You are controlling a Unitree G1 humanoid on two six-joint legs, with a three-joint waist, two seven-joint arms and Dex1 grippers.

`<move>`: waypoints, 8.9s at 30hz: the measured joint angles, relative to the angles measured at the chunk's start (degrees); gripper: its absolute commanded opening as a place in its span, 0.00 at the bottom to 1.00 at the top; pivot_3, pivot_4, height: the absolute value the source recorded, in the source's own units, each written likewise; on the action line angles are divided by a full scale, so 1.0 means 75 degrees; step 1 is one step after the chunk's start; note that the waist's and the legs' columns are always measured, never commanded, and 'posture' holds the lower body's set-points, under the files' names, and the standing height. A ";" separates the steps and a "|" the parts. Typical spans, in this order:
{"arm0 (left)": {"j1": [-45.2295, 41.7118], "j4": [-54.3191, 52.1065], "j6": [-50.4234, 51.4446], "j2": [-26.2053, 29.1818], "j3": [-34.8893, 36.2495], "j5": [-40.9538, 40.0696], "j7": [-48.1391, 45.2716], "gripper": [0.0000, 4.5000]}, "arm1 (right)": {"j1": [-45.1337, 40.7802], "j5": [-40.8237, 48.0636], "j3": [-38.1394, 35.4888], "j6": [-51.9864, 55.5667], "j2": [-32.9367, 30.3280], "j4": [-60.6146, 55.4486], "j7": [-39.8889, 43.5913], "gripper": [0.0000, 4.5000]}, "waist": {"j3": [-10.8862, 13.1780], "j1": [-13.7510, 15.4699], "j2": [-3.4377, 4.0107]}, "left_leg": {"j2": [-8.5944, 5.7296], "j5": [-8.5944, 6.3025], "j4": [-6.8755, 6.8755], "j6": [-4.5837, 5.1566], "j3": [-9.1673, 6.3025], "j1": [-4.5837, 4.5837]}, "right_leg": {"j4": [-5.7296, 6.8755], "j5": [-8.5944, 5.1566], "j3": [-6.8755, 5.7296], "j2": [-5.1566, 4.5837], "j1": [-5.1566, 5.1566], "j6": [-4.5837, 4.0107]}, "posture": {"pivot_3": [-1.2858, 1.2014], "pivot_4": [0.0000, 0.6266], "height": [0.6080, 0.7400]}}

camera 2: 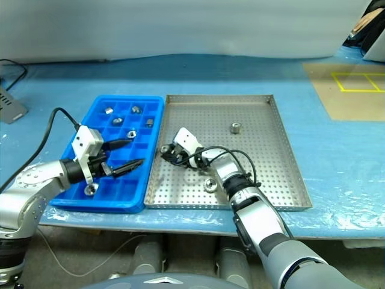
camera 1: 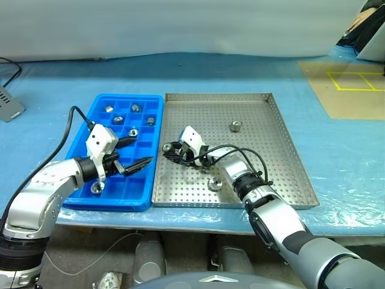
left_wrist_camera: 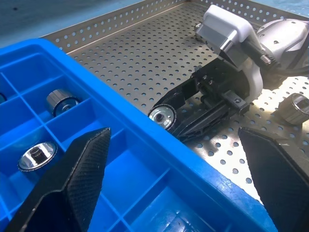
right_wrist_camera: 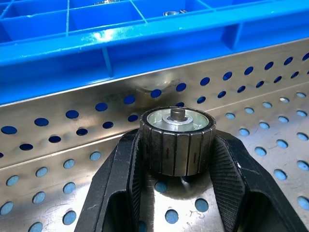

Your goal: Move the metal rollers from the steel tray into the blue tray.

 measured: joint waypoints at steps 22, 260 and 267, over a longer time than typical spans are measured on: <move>0.0647 -0.0795 -0.0134 -0.0530 -0.0120 0.0159 0.0748 1.00 | 0.0310 0.0546 -0.0346 0.1294 -0.1025 -0.3031 0.0637 0.36 | 0.0001 0.0021 -0.0002 | -0.0003 -0.0001 -0.0015 0.0001 0.0000 -0.0003 | -0.0022 -0.0001 -0.0001 0.0001 0.0000 0.0002 | 0.59 0.24 1.00; 0.3488 -0.2453 -0.0267 -0.0758 0.2558 0.0228 0.1053 1.00 | -0.0567 0.1335 0.0398 0.2632 0.0066 -0.2658 0.1717 0.37 | 0.0016 0.0849 -0.0007 | 0.0041 -0.0015 -0.0077 0.0017 -0.0004 -0.0007 | -0.0087 -0.0016 -0.0013 0.0002 0.0004 -0.0006 | 0.72 0.24 1.00; 0.3135 -0.2418 -0.0206 -0.0728 0.2314 0.0141 0.1153 1.00 | -0.0699 0.1010 0.0303 0.2085 0.0187 -0.1570 0.1002 0.37 | 0.0016 0.0846 -0.0007 | 0.0027 -0.0014 -0.0078 0.0015 -0.0004 -0.0009 | -0.0089 -0.0015 -0.0013 0.0002 0.0003 -0.0006 | 0.70 0.24 1.00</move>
